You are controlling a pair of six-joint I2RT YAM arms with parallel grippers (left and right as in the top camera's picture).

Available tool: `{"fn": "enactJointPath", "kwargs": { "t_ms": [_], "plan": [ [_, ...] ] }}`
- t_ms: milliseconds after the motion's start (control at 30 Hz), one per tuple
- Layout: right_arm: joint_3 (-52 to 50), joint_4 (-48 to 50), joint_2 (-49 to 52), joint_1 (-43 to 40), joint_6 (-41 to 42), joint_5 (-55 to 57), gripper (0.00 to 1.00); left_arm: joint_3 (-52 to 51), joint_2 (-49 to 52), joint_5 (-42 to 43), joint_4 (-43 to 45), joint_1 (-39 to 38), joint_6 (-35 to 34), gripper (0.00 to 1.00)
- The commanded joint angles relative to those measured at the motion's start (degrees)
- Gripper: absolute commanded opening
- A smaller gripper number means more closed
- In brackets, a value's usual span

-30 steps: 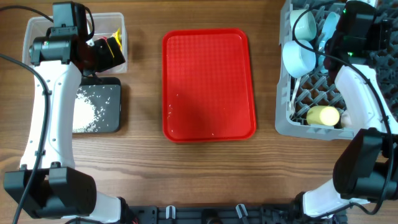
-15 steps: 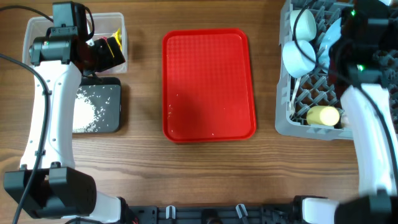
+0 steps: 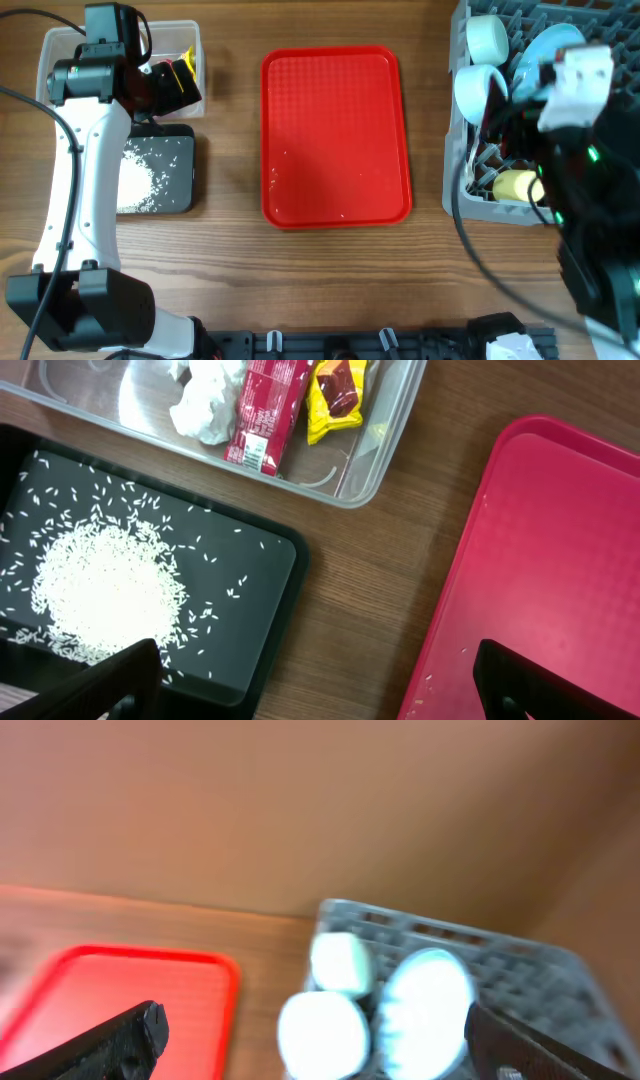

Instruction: Sort waste into correct bins and load items into the dishwasher rack

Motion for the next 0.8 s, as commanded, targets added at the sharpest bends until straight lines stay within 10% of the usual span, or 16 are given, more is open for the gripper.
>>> {"fn": "enactJointPath", "kwargs": {
  "t_ms": [0,567,767],
  "plan": [
    [0.0,-2.1,-2.8,0.3,1.5,-20.9,1.00,-0.1,0.3,0.2,0.0,0.2,-0.5,1.00],
    [-0.6,-14.6,0.4,0.2,1.2,-21.2,1.00,-0.1,0.3,0.2,0.0,0.3,-0.5,1.00],
    [-13.5,-2.0,-9.2,0.2,-6.5,-16.3,1.00,-0.1,0.3,0.2,0.0,0.3,-0.5,1.00]
  ]
}}
